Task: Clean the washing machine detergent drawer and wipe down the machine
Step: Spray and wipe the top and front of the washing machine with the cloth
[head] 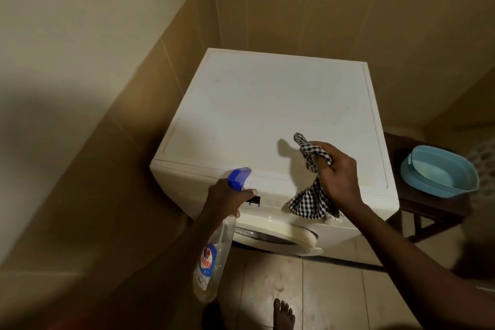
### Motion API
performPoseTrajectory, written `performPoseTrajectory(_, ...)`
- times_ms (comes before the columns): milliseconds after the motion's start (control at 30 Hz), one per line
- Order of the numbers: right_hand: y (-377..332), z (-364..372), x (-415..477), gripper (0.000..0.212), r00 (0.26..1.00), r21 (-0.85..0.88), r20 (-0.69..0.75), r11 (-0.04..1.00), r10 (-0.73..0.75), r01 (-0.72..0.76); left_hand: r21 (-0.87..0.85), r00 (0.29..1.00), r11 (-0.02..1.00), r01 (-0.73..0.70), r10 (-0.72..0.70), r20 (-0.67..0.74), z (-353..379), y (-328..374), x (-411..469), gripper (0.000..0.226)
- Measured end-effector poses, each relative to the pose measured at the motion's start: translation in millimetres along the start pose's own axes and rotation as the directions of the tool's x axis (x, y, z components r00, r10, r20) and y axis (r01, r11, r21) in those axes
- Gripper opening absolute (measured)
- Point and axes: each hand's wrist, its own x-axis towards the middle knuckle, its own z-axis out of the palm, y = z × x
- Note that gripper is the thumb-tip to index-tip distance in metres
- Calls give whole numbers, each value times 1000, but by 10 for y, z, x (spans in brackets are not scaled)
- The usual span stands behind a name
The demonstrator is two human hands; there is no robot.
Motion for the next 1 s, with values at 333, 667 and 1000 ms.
performPoseTrajectory(333,227,150,-80,38,980,-224,145,960,-140,170,36,992,999,-20,15,123,143,41,-67,44)
performPoseTrajectory(667,481,501,-376,42,966,-245,158,940,-203,238,-32,999,999,19,-17,46,175,-8,-49,48)
performPoseTrajectory(1000,222,1059,-278,49,842,-366,427,788,-330,495,-107,993,989,105,-110,-35,-92,-257,-55,18)
